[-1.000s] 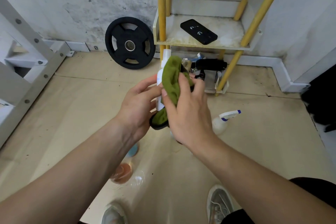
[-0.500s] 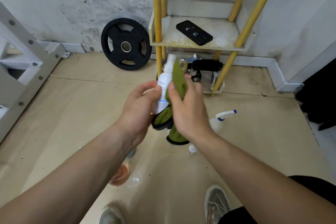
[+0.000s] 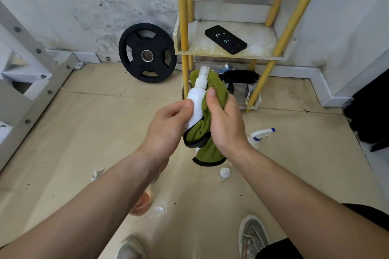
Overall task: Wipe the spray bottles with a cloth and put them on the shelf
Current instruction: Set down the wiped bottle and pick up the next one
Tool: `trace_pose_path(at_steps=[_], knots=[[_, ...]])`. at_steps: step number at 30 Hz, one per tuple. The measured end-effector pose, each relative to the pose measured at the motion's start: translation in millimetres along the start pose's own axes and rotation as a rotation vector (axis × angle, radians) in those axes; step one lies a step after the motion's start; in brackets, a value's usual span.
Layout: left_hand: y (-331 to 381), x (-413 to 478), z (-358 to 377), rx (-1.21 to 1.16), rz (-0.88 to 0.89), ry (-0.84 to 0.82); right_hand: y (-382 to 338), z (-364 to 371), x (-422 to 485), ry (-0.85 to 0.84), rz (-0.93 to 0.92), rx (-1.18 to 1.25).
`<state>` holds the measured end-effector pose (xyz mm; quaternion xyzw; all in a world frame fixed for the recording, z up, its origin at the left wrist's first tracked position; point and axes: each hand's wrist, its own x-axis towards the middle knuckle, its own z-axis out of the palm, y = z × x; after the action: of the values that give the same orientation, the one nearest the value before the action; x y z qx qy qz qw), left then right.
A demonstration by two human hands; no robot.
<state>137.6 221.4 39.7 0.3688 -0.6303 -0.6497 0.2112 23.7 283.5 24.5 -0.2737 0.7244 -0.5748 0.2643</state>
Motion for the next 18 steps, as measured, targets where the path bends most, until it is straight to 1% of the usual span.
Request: trace_pose_path(at_steps=[3, 5, 7, 10, 14, 18], knots=[[-3, 4, -3, 0.075, 0.027, 0.121, 3, 3, 3, 0.007, 0.009, 0.036], [-4, 5, -2, 0.085, -0.019, 0.194, 4, 3, 3, -0.007, 0.021, 0.069], [-3, 3, 1, 0.099, -0.075, 0.21, 5, 3, 3, -0.019, 0.037, 0.085], [-2, 1, 3, 0.067, -0.119, 0.137, 8, 3, 4, -0.005, 0.037, 0.055], [2, -2, 1, 0.052, -0.102, -0.013, 12, 3, 7, 0.025, 0.066, 0.064], [7, -5, -1, 0.139, -0.072, -0.054, 10, 1, 10, 0.026, 0.04, 0.016]])
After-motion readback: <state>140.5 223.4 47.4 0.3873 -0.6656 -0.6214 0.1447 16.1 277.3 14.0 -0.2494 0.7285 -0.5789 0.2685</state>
